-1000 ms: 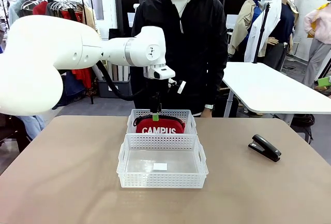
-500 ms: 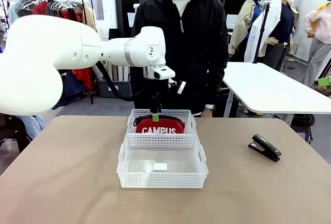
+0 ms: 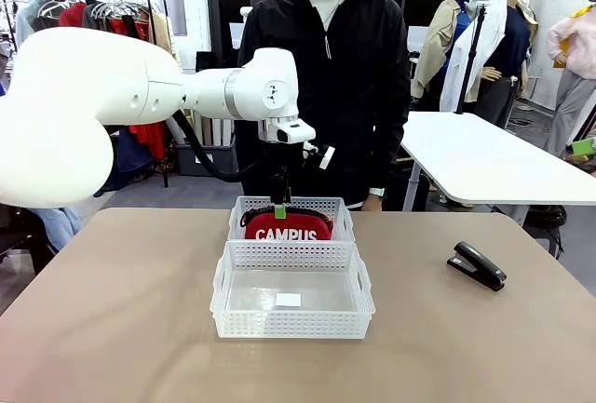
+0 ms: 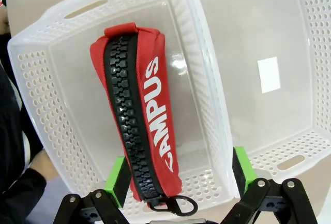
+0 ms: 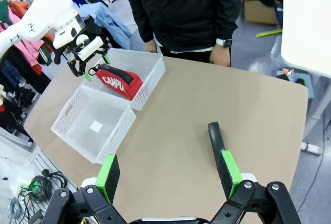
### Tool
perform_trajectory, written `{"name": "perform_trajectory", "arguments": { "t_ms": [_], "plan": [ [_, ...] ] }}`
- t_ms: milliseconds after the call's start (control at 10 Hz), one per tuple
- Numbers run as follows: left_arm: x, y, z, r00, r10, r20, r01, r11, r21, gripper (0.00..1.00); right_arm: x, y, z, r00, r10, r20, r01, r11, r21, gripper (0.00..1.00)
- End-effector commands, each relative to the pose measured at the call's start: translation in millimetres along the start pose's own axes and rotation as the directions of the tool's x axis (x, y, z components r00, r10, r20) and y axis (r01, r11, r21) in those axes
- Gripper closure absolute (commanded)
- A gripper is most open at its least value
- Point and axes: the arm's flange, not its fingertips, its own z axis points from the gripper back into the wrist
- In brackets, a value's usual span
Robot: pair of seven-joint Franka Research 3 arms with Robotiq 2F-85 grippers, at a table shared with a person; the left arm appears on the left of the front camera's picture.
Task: Distribute items into two baskets.
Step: Pick up the Stapler that the person points to.
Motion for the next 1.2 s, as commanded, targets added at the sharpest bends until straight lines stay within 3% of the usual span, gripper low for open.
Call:
{"name": "perform_trajectory", "arguments": {
  "t_ms": [0, 100, 300, 600, 700, 1100],
  "plan": [
    [-0.1, 0.9, 2.6, 1.0, -0.001, -0.002, 0.001, 1.0, 0.011, 0.0, 1.8, 0.9, -0.6, 1.0, -0.003, 0.012, 0.003, 1.0, 0.01, 0.0],
    [0.0, 0.0, 0.0, 1.0, 0.0, 0.0, 0.0, 1.0, 0.0, 0.0, 1.8, 0.9, -0.6, 1.0, -0.003, 0.012, 0.003, 1.0, 0.01, 0.0],
    [-45.2, -22.0, 52.7, 0.969, 0.237, 0.068, -0.243, 0.963, 0.118, 0.0, 1.8, 0.9, -0.6, 1.0, -0.003, 0.012, 0.003, 1.0, 0.01, 0.0],
    [-105.9, -53.3, 97.4, 0.904, 0.421, 0.079, -0.428, 0.892, 0.145, 0.0, 1.8, 0.9, -0.6, 1.0, -0.003, 0.012, 0.003, 1.0, 0.01, 0.0],
    [-132.4, -63.0, 109.5, 0.868, 0.487, 0.096, -0.496, 0.857, 0.139, 0.0, 1.8, 0.9, -0.6, 1.0, -0.003, 0.012, 0.003, 1.0, 0.01, 0.0],
    [-251.1, -146.9, 174.1, 0.683, 0.659, 0.314, -0.717, 0.688, 0.115, 0.0, 1.8, 0.9, -0.6, 1.0, -0.003, 0.012, 0.003, 1.0, 0.01, 0.0]
  ]
}}
